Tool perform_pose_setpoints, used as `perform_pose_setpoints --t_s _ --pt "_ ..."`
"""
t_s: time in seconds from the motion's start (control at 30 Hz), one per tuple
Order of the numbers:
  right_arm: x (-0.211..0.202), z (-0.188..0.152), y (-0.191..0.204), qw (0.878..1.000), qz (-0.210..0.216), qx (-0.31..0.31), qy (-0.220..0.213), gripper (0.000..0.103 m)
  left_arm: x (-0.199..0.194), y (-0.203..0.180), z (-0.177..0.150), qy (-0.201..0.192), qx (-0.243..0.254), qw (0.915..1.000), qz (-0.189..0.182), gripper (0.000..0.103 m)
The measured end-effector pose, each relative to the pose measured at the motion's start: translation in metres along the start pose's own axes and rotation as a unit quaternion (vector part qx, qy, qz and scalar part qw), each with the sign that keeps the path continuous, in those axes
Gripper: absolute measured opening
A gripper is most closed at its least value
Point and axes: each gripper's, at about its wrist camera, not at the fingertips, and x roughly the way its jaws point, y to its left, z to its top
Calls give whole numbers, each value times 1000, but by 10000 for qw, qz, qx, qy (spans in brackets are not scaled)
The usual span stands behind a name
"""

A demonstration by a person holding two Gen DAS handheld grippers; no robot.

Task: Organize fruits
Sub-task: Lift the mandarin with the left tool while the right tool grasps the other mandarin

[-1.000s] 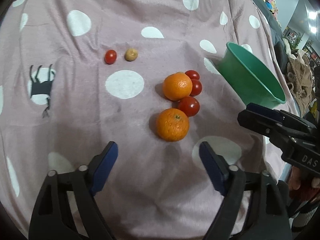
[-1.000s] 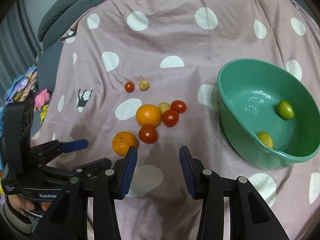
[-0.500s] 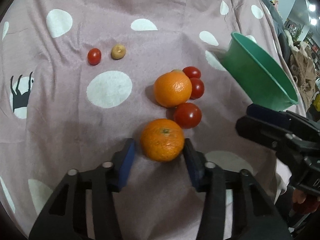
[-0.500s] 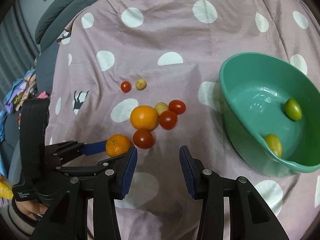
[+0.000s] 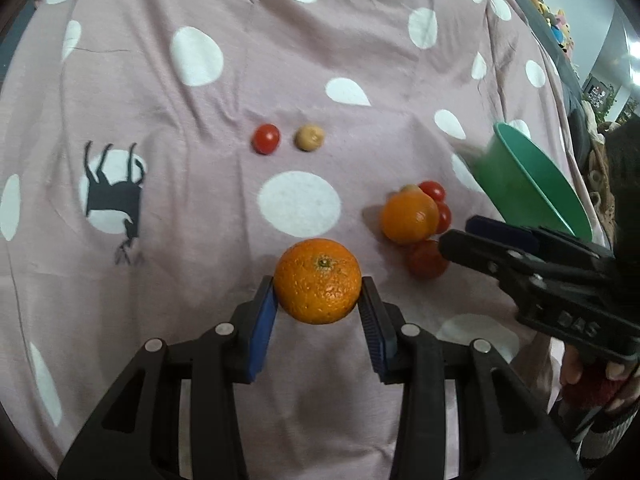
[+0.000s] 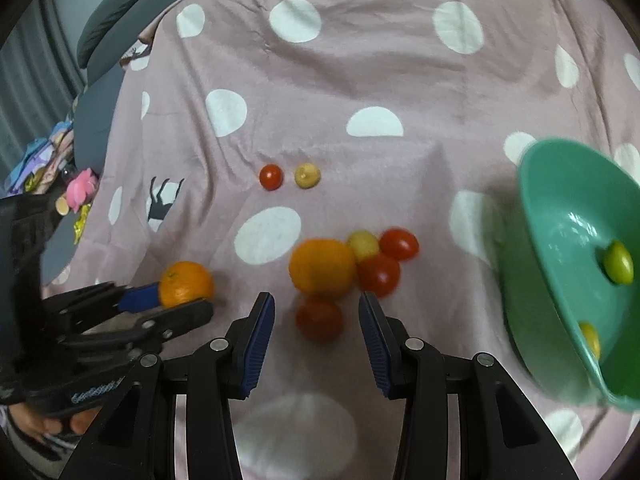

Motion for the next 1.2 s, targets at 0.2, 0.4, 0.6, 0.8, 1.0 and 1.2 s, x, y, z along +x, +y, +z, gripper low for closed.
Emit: perform_pose_setpoints --t_s 0.2,0.4,0.6,0.8,1.0,1.2 --pt "24 19 11 9993 -228 -265 151 48 -3 7 2 -54 -24 10000 22 41" --pt "47 25 18 9964 -533 -542 386 48 -1 10 4 -72 -39 10000 6 41" --pt "57 25 19 9957 -524 -582 504 47 -1 13 4 -61 -65 10000 2 41" --pt "51 20 16 9975 -360 -422 441 46 -4 12 3 -64 -66 10000 8 41" --pt "26 15 19 9991 -113 -320 253 46 -10 7 2 -86 -18 10000 35 41" --pt "0 5 25 9994 86 -317 121 46 -19 -4 -1 -100 77 9999 63 41"
